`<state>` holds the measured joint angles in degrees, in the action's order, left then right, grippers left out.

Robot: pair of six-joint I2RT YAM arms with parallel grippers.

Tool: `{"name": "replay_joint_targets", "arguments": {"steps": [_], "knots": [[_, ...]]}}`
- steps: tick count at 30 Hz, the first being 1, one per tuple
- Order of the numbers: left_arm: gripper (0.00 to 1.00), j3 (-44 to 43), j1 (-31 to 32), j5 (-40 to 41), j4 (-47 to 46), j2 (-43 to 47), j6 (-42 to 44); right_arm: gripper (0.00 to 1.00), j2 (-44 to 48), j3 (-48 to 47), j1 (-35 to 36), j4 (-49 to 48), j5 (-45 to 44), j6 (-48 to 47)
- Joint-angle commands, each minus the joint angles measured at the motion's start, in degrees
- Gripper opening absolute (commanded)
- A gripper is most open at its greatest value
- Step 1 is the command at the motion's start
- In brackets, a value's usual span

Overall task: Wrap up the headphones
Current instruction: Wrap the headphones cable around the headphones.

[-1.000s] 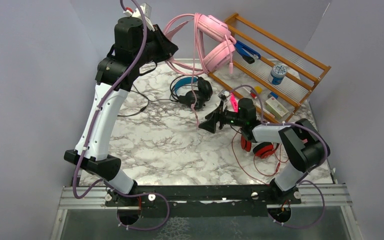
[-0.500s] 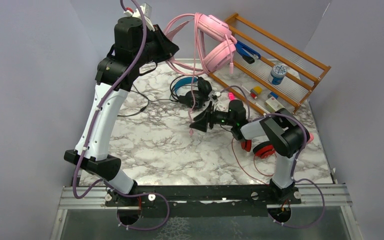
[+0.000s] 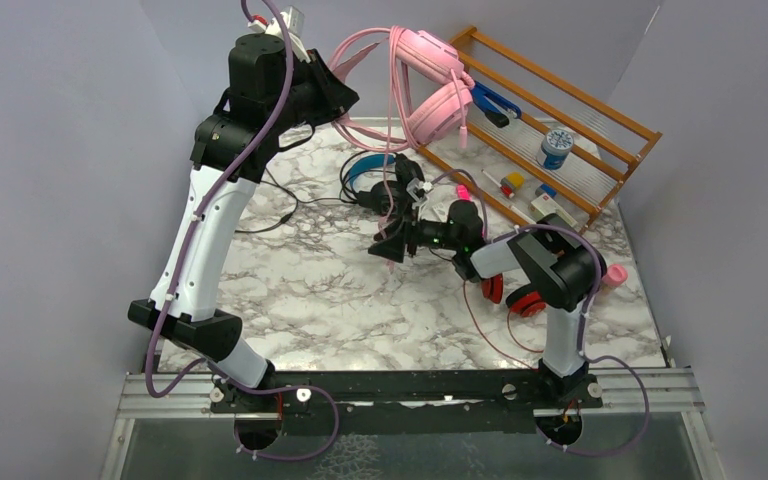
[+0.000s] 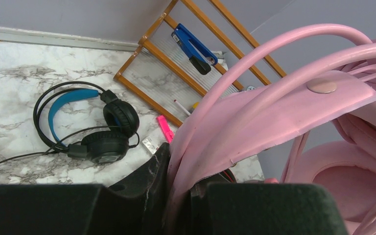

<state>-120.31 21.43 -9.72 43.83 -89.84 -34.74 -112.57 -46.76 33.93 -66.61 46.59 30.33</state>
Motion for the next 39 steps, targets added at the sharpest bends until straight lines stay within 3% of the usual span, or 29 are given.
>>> {"name": "replay_joint_targets", "arguments": {"steps": [1,5,7,9,13,18,25,29,32,34,36,39], "knots": [[0.0,-2.7,-0.2,-2.4,-4.7,3.2,-2.8,0.57,-0.6,0.0,0.4,-2.8,0.3,0.8],[0.0,-2.9,-0.2,-2.2,-4.4,3.2,-1.2,0.33,3.7,4.8,-0.5,0.0,-1.4,0.1],[0.0,-3.1,-0.3,-2.7,-4.5,3.2,0.4,0.14,7.4,8.0,-1.6,4.6,-2.7,-0.8],[0.0,-3.4,-0.3,-3.0,-4.3,3.2,2.9,0.01,11.4,10.8,-3.6,10.2,-2.2,-2.0],[0.0,-3.0,-0.6,-1.1,-4.1,3.6,7.5,0.0,21.1,17.7,-8.6,18.3,-0.3,-3.4],[0.0,-6.0,-1.1,-2.5,-4.5,2.3,9.9,0.0,29.3,18.0,-10.1,36.7,-4.2,-10.8],[0.0,-5.8,-1.5,-0.8,-4.7,4.1,11.8,0.0,35.0,23.2,-20.5,34.6,-5.8,-4.7],[0.0,0.6,-1.4,-14.9,-10.2,6.1,14.4,0.0,31.4,14.4,-20.6,39.9,-0.3,-6.5],[0.0,7.2,-1.2,-28.6,-12.3,8.3,19.2,0.0,27.7,5.4,-20.6,48.3,-0.3,-7.9],[0.0,13.3,-0.8,-32.8,-11.5,10.2,24.2,0.0,25.2,-2.1,-20.6,57.7,-1.3,-10.5],[0.0,19.4,1.3,-28.1,-8.0,12.7,30.7,0.0,23.3,-8.9,-21.1,65.4,-4.4,-12.6],[0.0,28.5,7.7,-10.2,-3.2,16.0,38.1,0.0,21.2,-17.1,-22.7,75.7,-7.7,-14.6]]}}
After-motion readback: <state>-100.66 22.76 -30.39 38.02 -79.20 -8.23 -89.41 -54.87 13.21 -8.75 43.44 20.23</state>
